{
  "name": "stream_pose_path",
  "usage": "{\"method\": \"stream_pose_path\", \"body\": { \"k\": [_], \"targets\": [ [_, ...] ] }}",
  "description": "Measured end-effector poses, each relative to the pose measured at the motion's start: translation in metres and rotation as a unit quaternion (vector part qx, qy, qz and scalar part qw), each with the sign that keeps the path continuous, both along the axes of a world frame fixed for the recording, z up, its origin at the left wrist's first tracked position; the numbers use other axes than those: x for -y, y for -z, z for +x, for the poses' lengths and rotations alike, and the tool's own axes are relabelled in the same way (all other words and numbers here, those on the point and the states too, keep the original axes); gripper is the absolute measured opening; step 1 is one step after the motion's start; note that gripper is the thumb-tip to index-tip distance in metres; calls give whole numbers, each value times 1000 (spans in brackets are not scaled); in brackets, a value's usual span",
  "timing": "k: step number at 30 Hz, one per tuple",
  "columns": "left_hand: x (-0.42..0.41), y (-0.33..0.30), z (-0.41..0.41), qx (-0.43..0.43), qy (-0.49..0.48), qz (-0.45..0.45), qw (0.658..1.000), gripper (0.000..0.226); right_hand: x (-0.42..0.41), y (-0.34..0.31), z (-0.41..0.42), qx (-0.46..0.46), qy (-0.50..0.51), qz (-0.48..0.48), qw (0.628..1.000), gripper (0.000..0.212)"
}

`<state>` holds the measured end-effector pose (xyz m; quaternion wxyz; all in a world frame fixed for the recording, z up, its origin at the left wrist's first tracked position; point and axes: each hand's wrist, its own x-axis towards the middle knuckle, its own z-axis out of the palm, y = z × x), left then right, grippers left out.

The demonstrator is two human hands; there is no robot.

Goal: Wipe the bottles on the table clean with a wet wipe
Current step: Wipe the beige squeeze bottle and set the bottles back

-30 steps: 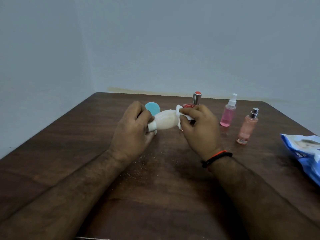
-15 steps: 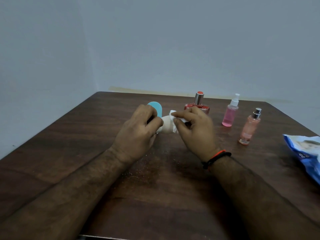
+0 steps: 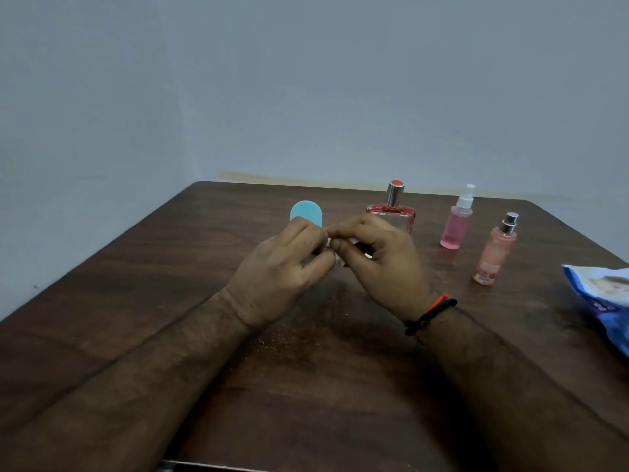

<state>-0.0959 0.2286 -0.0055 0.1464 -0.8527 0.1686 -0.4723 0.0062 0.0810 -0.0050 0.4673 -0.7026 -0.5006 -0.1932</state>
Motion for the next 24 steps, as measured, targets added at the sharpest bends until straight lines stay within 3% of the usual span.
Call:
{"method": "stream_pose_path", "body": {
  "k": [7,13,17,20,24],
  "targets": [
    [-3,2,1,7,-2,5,1000,9,8,3,21,-72,140,-47,986,21],
    [-6,3,1,7,3,-9,1000,8,4,0,6,-25,67,-3,997,19],
    [-7,6,3,9,21,-74,997,6,1,0,4,16,18,17,1000,18],
    [-9,5,5,17,29,-132,991,3,3,2,12,33,91,36,995,19],
    [-12,3,4,8,35,-247,968,22,6,4,21,-4,155,62,986,16]
  ]
}}
